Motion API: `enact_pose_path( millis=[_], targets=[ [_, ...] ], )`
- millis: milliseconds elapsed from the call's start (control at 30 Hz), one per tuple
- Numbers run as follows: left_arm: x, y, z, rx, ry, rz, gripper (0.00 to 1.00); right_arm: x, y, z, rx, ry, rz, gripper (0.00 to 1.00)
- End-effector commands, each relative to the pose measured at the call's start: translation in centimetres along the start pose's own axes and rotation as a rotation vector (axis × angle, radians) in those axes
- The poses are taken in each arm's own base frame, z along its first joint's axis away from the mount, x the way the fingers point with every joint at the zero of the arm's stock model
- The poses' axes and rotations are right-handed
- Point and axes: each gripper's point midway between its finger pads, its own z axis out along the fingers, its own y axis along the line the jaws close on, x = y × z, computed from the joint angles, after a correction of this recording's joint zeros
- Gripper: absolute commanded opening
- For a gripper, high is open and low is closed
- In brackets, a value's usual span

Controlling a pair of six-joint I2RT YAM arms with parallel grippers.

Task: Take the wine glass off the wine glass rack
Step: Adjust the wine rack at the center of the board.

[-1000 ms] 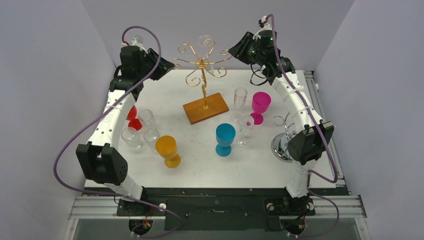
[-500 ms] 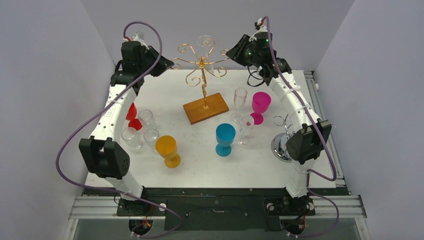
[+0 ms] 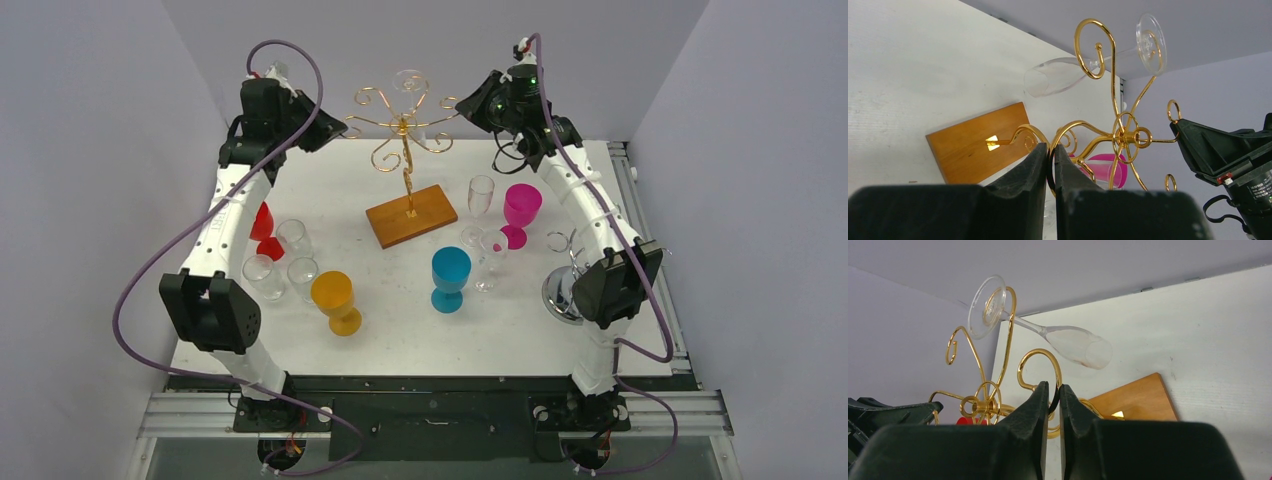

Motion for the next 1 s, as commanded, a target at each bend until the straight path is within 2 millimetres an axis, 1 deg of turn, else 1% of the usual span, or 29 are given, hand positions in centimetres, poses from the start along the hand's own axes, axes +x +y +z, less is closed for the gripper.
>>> enact_pose_path(
  millis=[0,33,67,100,133,167,233,367,500,967],
  targets=[
    [-3.5,-0.9,-0.5,0.010,-0.081,0.051,0.00,0.8,1.6,-0.3,-0.033,0.008,-0.014,0.00],
    [-3.5,-0.8,-0.3,0.004,-0.077,0.051,0.00,0.9,1.9,-0.5,-0.041,0.011,-0.008,0.00],
    [-3.9,-1.2,-0.5,0.010,-0.088,0.057,0.00,1.0,2.2,-0.6,-0.046,0.014,-0.007,0.00],
    [-4.0,-1.2,-0.4,0.006,-0.087,0.056,0.00,1.1,2.4,-0.7,-0.051,0.015,-0.003,0.00],
    [-4.5,-1.7,-0.6,0.016,-0.099,0.061,0.00,1.2,2.6,-0.8,-0.055,0.016,-0.001,0.00],
    [-4.5,-1.5,-0.4,0.009,-0.094,0.059,0.00,1.2,2.8,-1.0,-0.058,0.018,0.005,0.00],
    [-5.2,-2.3,-0.6,0.019,-0.108,0.066,0.00,1.2,3.3,-1.2,-0.068,0.019,0.013,0.00],
    [-5.9,-2.8,-0.5,0.023,-0.117,0.074,0.00,1.4,3.8,-1.8,-0.077,0.022,0.026,0.00],
    [-6.4,-3.3,-0.5,0.029,-0.123,0.084,0.00,1.5,4.4,-2.3,-0.092,0.025,0.029,0.00],
    [-7.8,-4.5,-0.3,0.040,-0.133,0.093,0.00,2.7,5.9,-3.5,-0.132,0.057,0.070,0.00]
  ],
)
